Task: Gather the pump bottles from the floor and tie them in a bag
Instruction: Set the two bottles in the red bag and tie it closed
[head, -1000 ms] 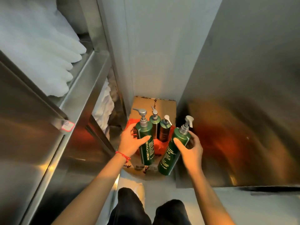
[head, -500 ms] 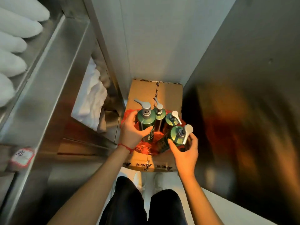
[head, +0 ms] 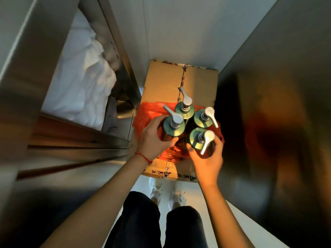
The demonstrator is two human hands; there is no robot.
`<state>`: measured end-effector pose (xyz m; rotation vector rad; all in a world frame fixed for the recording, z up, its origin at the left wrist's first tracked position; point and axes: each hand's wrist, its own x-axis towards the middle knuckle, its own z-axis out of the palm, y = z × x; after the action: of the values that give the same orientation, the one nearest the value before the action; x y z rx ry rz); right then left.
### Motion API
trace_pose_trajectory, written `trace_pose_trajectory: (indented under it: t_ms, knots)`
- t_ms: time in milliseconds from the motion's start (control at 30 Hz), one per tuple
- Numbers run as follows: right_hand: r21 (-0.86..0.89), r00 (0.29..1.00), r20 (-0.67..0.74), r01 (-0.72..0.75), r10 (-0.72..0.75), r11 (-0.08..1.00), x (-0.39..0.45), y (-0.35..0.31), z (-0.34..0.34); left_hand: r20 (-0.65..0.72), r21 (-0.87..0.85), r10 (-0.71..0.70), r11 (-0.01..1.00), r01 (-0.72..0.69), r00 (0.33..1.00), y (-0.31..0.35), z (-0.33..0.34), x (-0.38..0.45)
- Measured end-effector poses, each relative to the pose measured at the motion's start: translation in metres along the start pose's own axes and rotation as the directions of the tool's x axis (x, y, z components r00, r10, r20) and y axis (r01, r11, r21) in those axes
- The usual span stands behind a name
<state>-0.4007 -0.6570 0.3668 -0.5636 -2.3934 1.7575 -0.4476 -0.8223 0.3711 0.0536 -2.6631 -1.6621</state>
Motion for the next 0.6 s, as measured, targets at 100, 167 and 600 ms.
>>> trace_pose_trajectory:
  t_ms: [100,167,600]
  knots:
    - [-0.024,1.0,0.026,-0.001,0.002,1.0,0.001,0.005,0.002,0.04,0.033,0.001,0.999,-0.002,0.999,0.003,0.003,-0.001]
    - [-0.03,1.0,0.031,-0.005,0.006,1.0,0.001,0.008,0.002,0.053,0.041,-0.014,0.999,0.012,0.998,0.004,0.004,-0.001]
    - [-0.034,0.999,0.046,-0.018,0.019,0.999,0.001,0.019,0.0,0.13,0.037,-0.06,0.998,0.056,0.99,-0.011,0.016,-0.011]
